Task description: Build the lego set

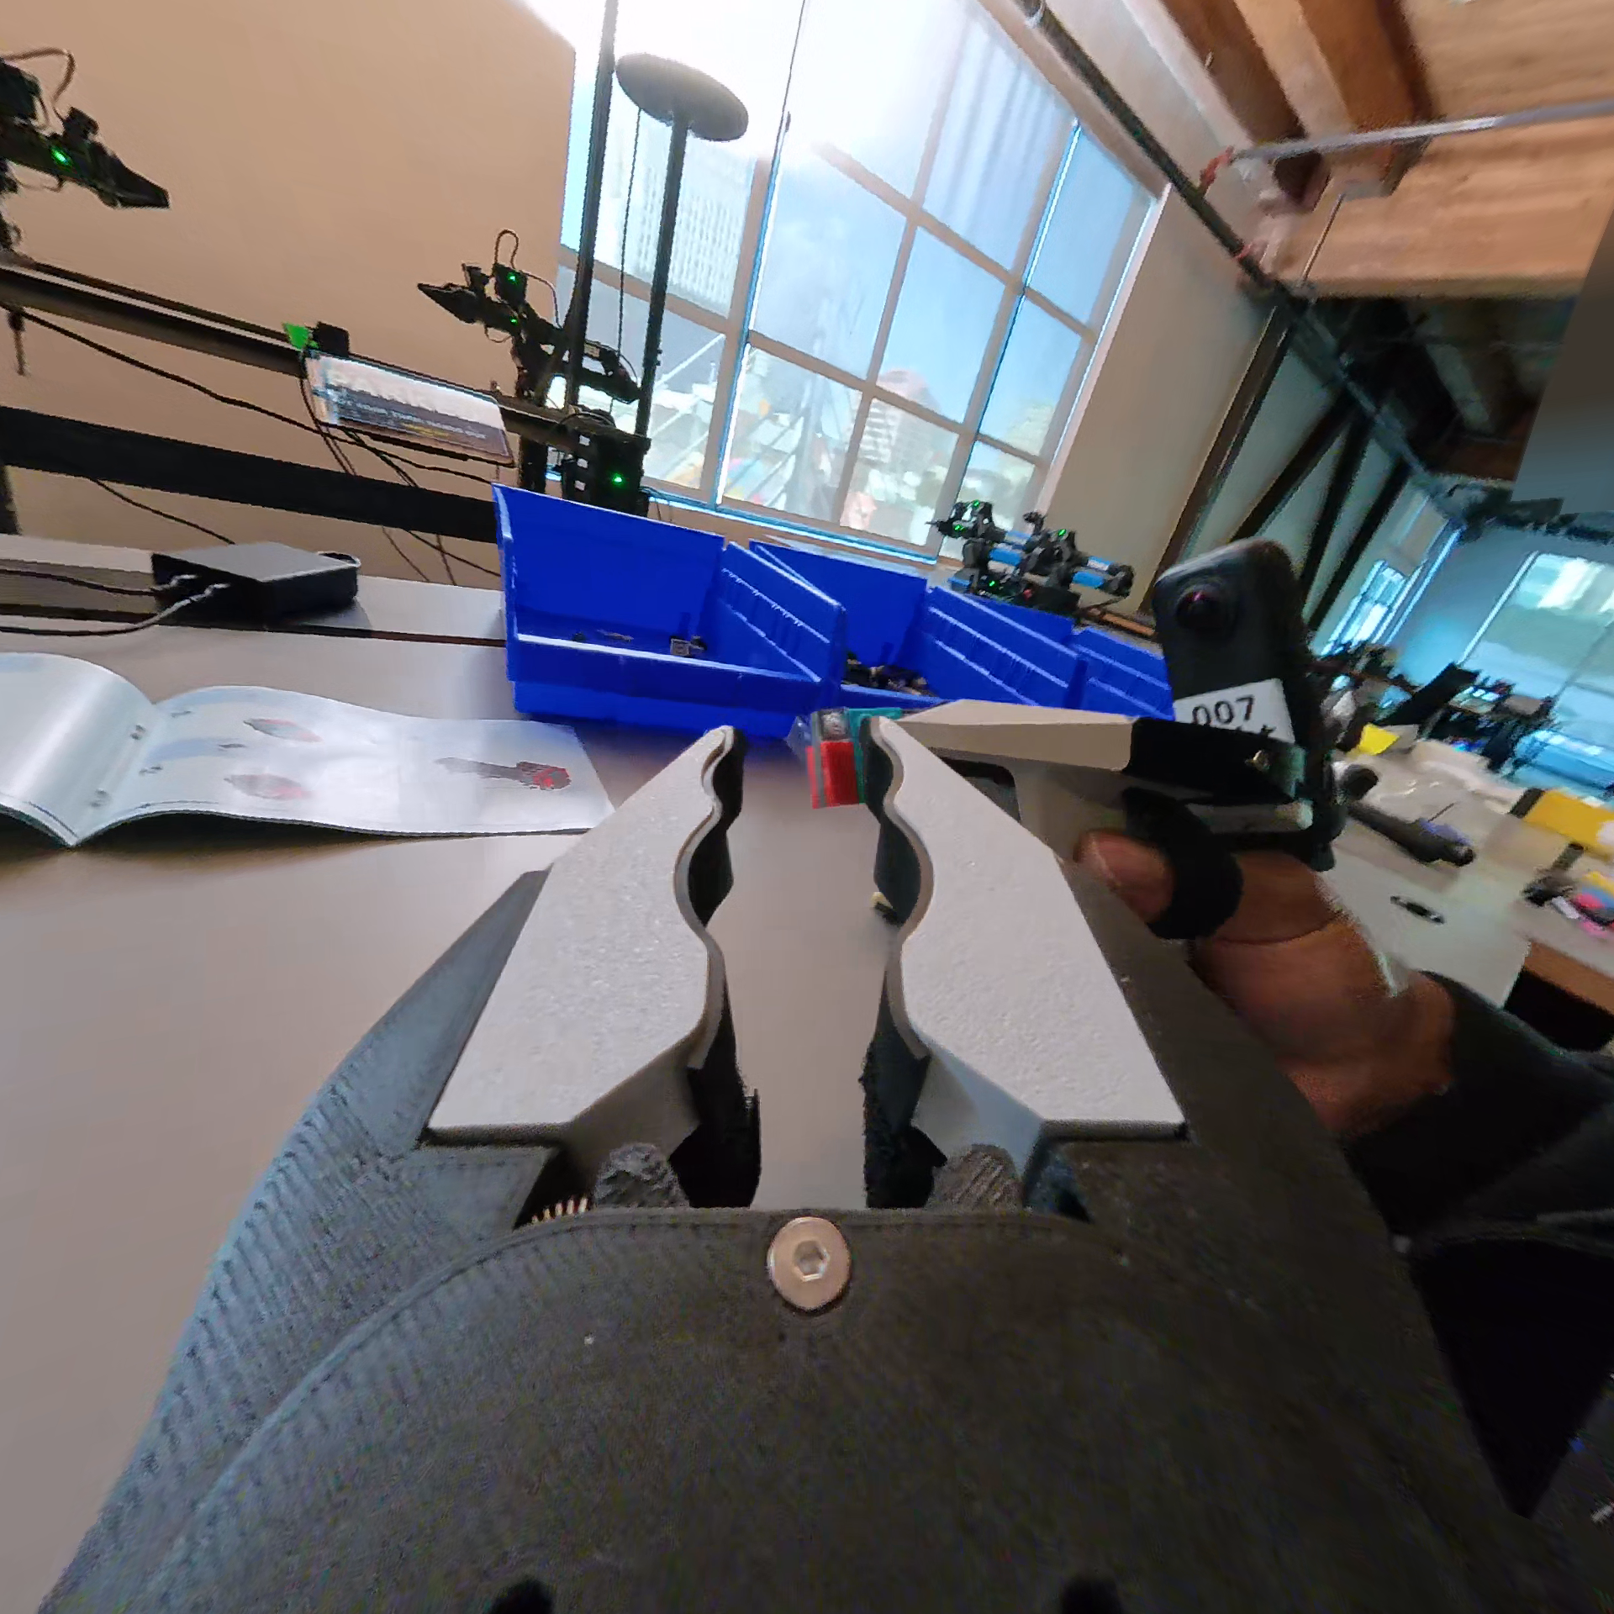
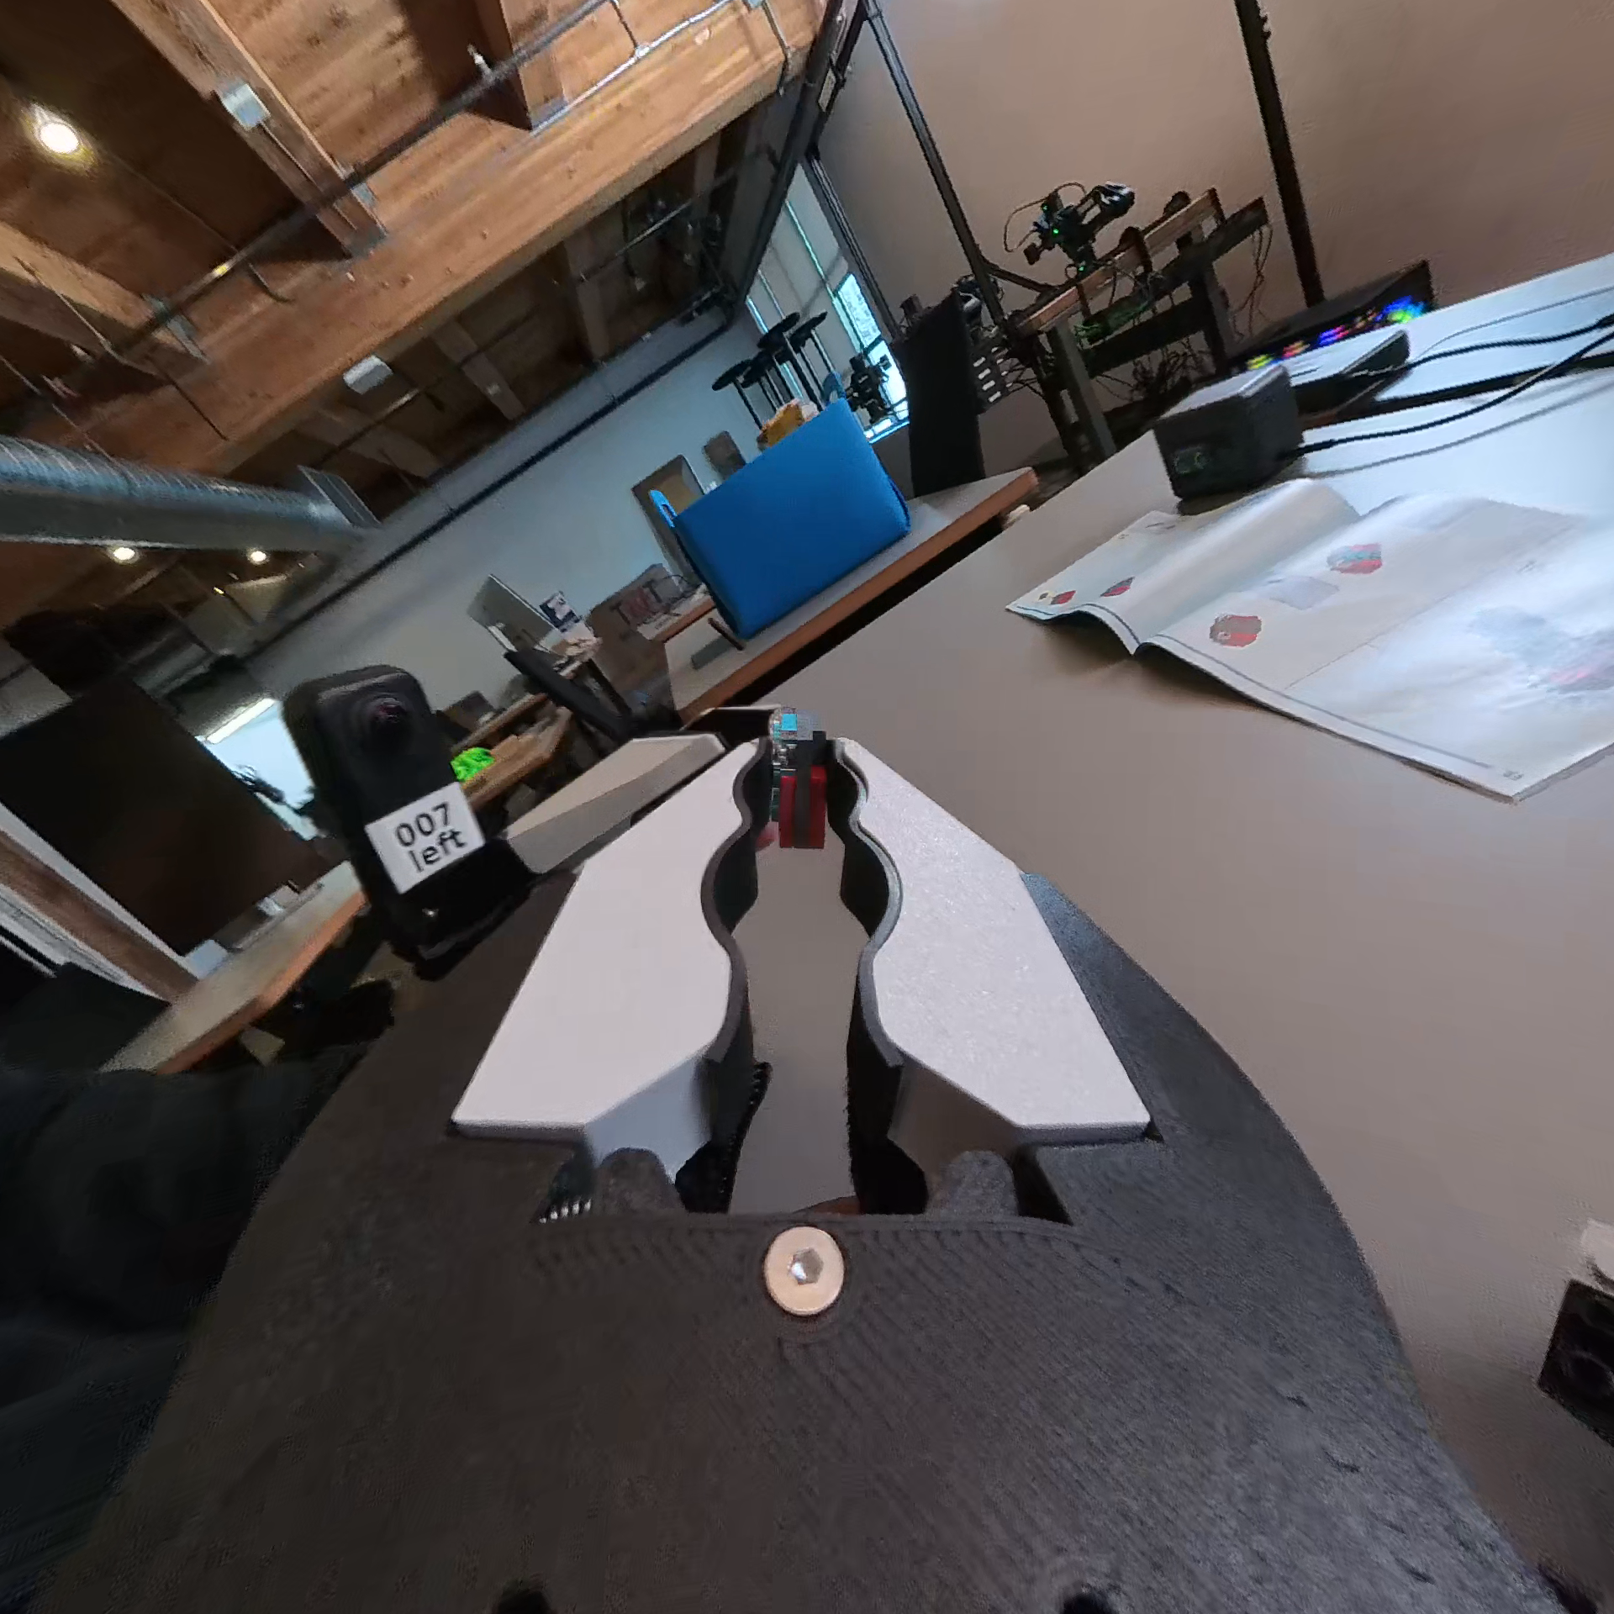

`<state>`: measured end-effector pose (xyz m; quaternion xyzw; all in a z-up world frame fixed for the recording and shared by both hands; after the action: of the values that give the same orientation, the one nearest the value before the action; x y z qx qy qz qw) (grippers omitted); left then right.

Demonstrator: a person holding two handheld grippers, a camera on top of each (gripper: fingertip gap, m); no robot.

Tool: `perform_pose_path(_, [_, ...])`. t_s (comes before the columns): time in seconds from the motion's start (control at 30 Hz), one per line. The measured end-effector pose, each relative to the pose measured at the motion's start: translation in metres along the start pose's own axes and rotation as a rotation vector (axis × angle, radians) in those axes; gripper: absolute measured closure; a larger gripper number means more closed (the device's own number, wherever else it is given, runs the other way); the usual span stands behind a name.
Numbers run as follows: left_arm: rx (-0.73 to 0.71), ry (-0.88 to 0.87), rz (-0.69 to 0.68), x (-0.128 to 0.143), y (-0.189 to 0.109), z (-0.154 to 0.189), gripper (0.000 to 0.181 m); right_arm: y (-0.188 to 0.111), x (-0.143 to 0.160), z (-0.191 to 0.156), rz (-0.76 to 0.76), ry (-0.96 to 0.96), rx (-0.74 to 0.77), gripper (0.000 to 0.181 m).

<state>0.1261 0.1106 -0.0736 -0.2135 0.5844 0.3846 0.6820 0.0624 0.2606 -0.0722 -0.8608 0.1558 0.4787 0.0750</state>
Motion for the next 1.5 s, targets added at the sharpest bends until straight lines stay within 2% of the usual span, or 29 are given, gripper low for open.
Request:
perform_pose_path(0.1, [-0.032,0.032,-0.028,0.001,0.003,0.003,0.154,0.004,0.000,-0.002,0.004,-0.041,0.011,0.170])
perform_pose_path(0.27, [-0.080,-0.016,-0.008,0.001,0.001,-0.005,0.159,0.014,0.001,-0.002,-0.011,-0.073,0.003,0.170])
perform_pose_path(0.4, [-0.093,-0.039,0.016,-0.001,-0.002,-0.008,0.164,0.019,0.004,-0.001,-0.027,-0.090,0.010,0.170])
perform_pose_path(0.77, [-0.114,-0.004,-0.025,0.001,0.003,-0.006,0.167,0.021,0.003,-0.003,-0.027,-0.093,0.005,0.170])
perform_pose_path(1.13, [-0.085,0.000,-0.024,0.001,0.003,-0.004,0.172,0.019,0.002,-0.002,-0.042,-0.079,-0.017,0.170])
perform_pose_path(1.4, [0.022,-0.178,0.028,0.000,-0.003,-0.018,0.173,0.017,0.001,0.001,-0.040,-0.042,-0.033,0.169])
perform_pose_path(1.5, [0.031,-0.197,0.035,0.000,-0.004,-0.019,0.173,0.017,0.000,0.003,-0.037,-0.030,-0.026,0.170])
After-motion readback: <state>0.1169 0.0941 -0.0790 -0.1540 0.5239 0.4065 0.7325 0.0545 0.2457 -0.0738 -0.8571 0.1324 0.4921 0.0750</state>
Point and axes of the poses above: each gripper's, where its closed fingertips meet, y out along the fingers, x out of its underside, z = x × y across the jaws, the point moved 9 cm from there along -y, back along the fingers, and after that the axes turned 8 degrees about x, right-handed, at the moved point
